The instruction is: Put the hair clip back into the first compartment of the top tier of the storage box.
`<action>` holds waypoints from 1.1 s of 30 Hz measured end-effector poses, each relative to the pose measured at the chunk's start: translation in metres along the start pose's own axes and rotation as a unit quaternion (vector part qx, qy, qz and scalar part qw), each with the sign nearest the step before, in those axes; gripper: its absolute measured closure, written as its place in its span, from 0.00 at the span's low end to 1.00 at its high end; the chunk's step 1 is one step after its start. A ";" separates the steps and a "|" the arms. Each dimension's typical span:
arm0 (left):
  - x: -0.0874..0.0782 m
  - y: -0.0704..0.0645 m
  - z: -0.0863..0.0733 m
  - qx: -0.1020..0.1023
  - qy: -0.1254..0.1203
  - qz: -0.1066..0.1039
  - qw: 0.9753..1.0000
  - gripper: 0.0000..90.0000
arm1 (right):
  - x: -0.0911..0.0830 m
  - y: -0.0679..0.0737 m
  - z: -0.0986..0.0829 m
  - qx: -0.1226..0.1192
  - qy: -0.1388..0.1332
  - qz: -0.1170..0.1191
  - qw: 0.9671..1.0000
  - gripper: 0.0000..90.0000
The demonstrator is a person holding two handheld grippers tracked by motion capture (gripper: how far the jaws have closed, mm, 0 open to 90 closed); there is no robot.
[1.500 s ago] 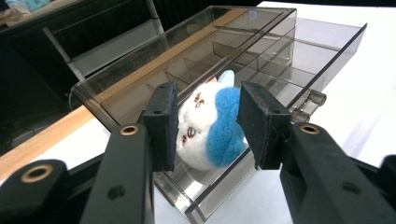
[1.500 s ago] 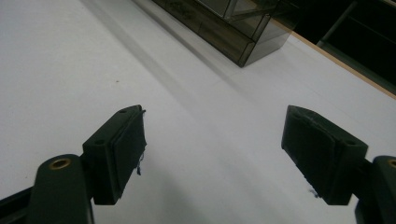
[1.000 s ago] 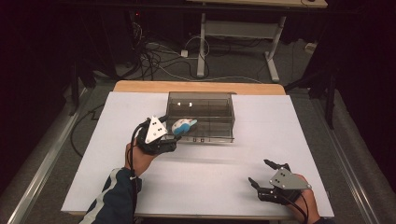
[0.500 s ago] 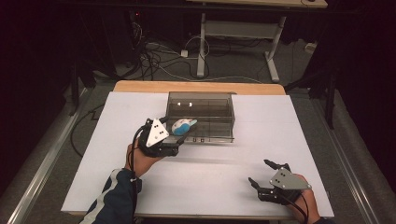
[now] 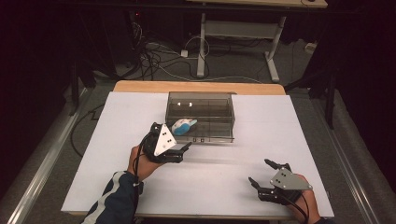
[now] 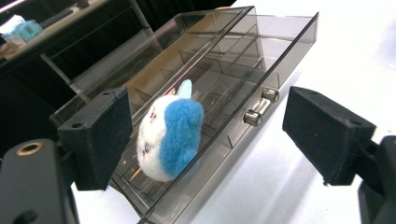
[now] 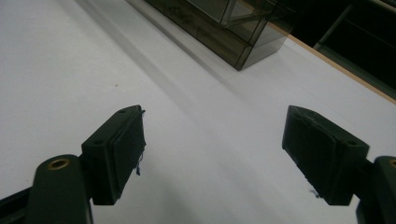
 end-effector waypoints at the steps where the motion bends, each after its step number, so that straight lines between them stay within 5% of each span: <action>1: -0.001 0.000 0.000 0.001 0.000 0.000 1.000 0.18 | 0.000 0.000 0.000 0.000 0.000 0.001 1.000 0.25; 15: -0.015 -0.002 -0.008 0.027 0.005 0.009 1.000 0.18 | 0.002 0.002 0.001 0.002 0.001 0.000 1.000 0.24; 33: -0.039 -0.005 -0.019 0.037 -0.005 0.005 0.999 0.18 | 0.003 0.005 0.002 -0.001 0.001 0.000 1.000 0.24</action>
Point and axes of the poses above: each handheld gripper's, and its own axes: x roughly forward along the jaws, z roughly out of its top, y roughly to its left, the point moved 3 cm from there along x, roughly forward along the jaws, and after that the axes turned 5 degrees about y, right-handed, at the moved point
